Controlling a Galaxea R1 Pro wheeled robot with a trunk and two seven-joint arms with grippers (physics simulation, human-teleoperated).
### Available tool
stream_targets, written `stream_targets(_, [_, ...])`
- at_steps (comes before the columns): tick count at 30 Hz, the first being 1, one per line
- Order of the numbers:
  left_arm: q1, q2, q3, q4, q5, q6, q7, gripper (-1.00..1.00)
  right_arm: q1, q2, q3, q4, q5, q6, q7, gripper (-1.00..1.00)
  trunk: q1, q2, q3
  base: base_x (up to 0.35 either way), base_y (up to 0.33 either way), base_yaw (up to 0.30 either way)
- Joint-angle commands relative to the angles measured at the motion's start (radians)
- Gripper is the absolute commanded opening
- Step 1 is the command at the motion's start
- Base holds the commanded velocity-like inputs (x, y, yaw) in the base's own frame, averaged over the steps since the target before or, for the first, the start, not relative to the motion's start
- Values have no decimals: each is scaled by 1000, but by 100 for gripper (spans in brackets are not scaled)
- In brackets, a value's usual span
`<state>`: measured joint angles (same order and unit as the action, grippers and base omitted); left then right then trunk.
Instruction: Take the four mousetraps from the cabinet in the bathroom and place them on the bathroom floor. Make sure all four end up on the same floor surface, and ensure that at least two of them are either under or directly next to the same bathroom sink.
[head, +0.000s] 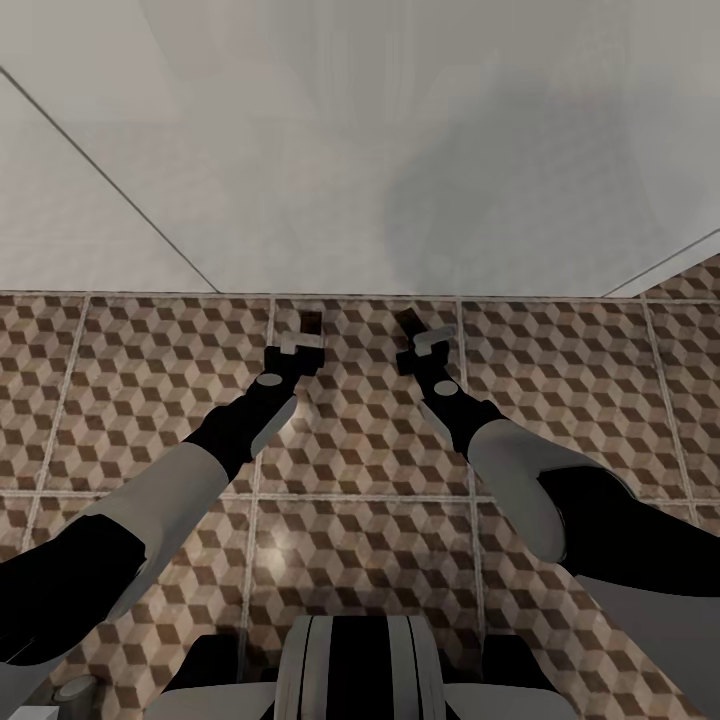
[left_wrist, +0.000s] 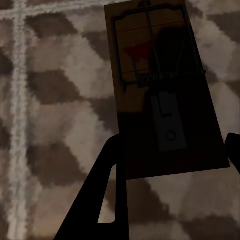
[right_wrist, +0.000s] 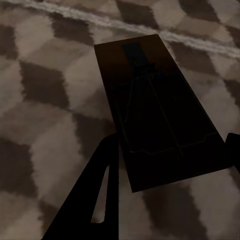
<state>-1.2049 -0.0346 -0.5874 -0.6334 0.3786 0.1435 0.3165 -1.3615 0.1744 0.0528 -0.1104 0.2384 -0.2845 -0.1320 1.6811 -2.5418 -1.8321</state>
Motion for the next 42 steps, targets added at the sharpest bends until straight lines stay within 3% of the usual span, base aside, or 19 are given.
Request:
stream_targets(1, [-1,1,-6,-2,8,4,9,-100,-1,0,6,2,6,-1,-11,-100,0,0,0,0,0,0])
stream_targets(14, [-1,1,-6,-2,6,3,8,-100,-1,0,6,2,6,-5,-11,-100,0,0,0,0,0,0])
stream_targets(15, [-1,1,-6,-2,6,3,8,100,-1,0,6,2,6,-5,-11,-100,0,0,0,0,0,0])
stream_targets(42, [-1,1,-6,-1,7,4,5,100,-1,0,6,2,6,-5,-11,-100,0,0,0,0,0,0])
